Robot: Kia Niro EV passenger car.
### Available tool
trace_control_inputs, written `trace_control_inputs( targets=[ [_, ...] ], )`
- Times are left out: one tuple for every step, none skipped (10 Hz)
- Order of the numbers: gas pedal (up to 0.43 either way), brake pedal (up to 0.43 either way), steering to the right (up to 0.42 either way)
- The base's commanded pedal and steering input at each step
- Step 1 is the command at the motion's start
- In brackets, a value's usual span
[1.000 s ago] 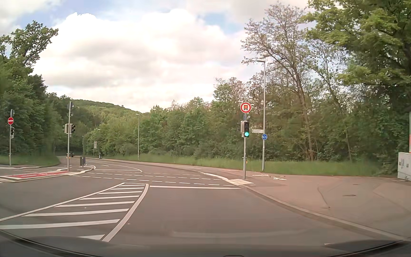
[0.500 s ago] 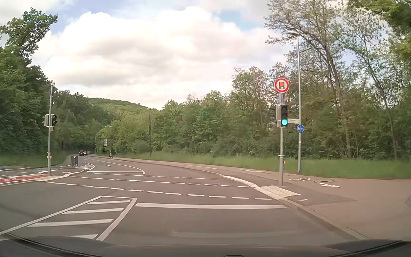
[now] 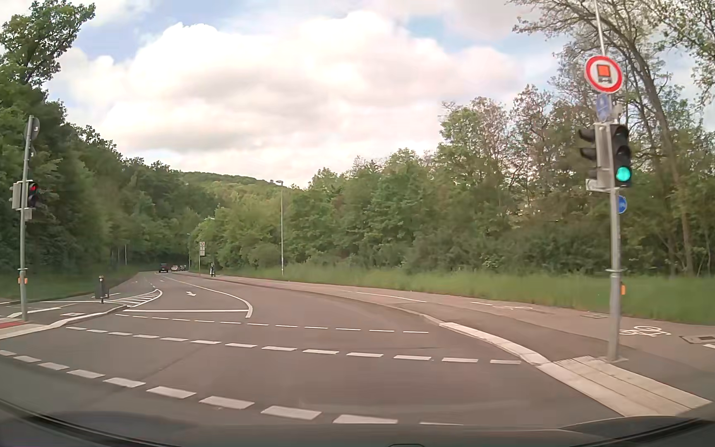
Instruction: Follow the waypoints while adhering to traffic rules and regulations
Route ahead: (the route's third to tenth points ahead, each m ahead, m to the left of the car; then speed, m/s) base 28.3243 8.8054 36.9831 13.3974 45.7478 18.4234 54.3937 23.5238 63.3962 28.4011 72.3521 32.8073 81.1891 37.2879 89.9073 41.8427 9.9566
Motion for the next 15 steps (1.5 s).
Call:
trace_control_inputs(
  targets=[
    [0.039,0.0,-0.065],
    [0.039,0.0,-0.065],
    [0.039,0.0,-0.068],
    [0.039,0.0,-0.07],
    [0.039,0.0,-0.072],
    [0.047,0.0,-0.075],
    [0.047,0.0,-0.076],
    [0.047,0.0,-0.076],
    [0.047,0.0,-0.076],
    [0.047,0.0,-0.077],
    [0.047,0.0,-0.078],
    [0.047,0.0,-0.078],
    [0.047,0.0,-0.079],
    [0.047,0.0,-0.079],
    [0.047,0.0,-0.079]
  ],
)
